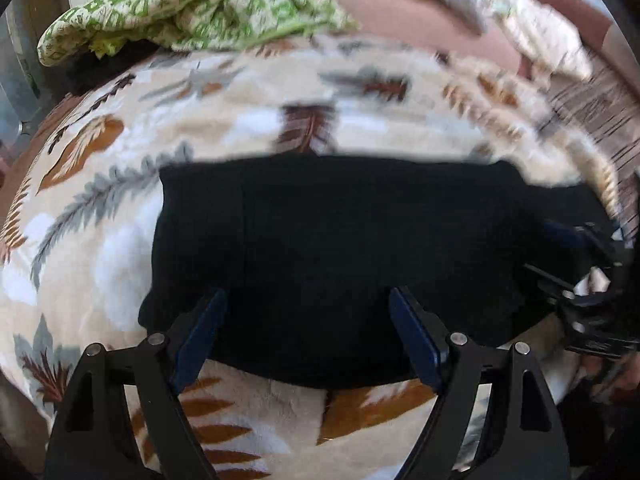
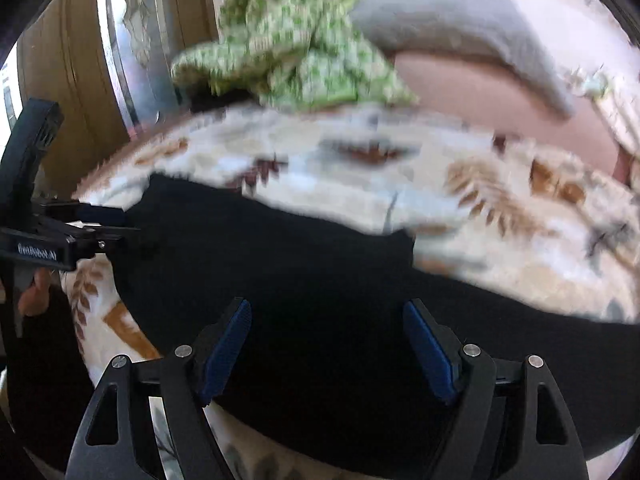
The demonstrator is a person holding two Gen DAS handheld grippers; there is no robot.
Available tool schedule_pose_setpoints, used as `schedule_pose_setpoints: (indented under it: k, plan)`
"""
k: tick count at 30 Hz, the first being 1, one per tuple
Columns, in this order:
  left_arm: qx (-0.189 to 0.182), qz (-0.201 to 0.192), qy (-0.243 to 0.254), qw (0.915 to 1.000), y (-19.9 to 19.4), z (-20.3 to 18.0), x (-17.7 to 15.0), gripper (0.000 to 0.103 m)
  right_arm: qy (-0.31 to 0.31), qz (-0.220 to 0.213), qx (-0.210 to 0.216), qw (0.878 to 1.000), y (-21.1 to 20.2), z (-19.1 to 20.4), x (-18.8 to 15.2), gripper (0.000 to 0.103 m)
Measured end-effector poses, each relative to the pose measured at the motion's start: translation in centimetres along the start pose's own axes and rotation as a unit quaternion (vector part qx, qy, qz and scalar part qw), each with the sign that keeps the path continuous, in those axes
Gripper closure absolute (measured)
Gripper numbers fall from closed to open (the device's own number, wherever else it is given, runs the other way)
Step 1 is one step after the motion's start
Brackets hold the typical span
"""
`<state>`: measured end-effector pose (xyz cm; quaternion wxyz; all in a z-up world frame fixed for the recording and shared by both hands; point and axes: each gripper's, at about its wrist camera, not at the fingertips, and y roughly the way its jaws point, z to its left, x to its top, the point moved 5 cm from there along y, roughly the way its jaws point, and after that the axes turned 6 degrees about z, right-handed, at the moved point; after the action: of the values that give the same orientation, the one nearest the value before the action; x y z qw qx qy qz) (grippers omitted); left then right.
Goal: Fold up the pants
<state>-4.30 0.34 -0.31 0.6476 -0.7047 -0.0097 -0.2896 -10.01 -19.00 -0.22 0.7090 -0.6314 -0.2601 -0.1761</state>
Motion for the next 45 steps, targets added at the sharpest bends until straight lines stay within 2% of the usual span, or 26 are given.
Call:
schedule_pose_setpoints:
  k: [2,4,7,12,14,18,21,26,28,32,38,42,45]
  plan:
    - [0.014,-0.021,0.008,0.9996,-0.5,-0.2,-0.4,0.019,0.000,0.023,0.002,1.000,0.5,0.1,-1.7,0.024]
    - [0.021,-0.017,0.006,0.9996,-0.9,-0.4,-0.4,0.019,-0.014,0.010,-0.004,1.000,-0.3,0.3,-2.3,0.024]
    - [0.006,-0.028,-0.010,0.9995,-2.1,-0.7,0.2,0.019,-0.014,0.002,-0.021,1.000,-1.6,-0.2,-2.2,0.023]
    - [0.002,-0.053,-0.018,0.9984,-3.5,-2.0,1.3,0.019,-0.016,-0.019,-0.012,1.000,-4.0,-0.5,-2.0,0.023]
    - [-0.006,-0.057,-0.021,0.9981,-3.5,-2.9,1.6,0.019,-0.014,-0.024,-0.025,0.999,-4.6,-1.0,-2.2,0.024]
    - [-0.014,-0.058,-0.018,0.9980,-3.0,-4.7,2.0,0.019,0.030,-0.021,-0.029,0.999,-4.8,-3.1,-2.9,0.023]
    - [-0.017,-0.057,-0.015,0.9981,-2.1,-5.9,1.9,0.019,0.044,-0.014,-0.048,0.998,-4.4,-4.5,-3.3,0.024]
    - [0.006,-0.028,-0.005,0.9996,0.7,-7.3,0.5,0.019,0.079,0.019,-0.034,0.996,-3.2,-6.4,-5.4,0.023]
    - [0.018,-0.040,0.003,0.9990,0.4,-7.8,0.5,0.019,0.076,0.016,-0.028,0.997,-3.8,-6.5,-5.9,0.023]
    - [0.001,-0.044,0.007,0.9990,-0.5,-9.0,1.4,0.019,0.091,0.006,-0.035,0.995,-6.1,-7.7,-6.8,0.023]
    - [-0.038,-0.048,0.043,0.9972,-0.8,-13.3,4.0,0.019,0.193,-0.005,-0.053,0.980,-9.0,-13.8,-8.8,0.023]
    - [-0.096,-0.021,0.062,0.9933,0.2,-17.3,5.9,0.019,0.266,-0.008,-0.066,0.962,-9.9,-17.9,-10.6,0.023]
    - [-0.124,-0.012,0.100,0.9872,0.9,-21.4,7.1,0.019,0.322,-0.016,-0.062,0.945,-10.4,-20.5,-11.8,0.023]
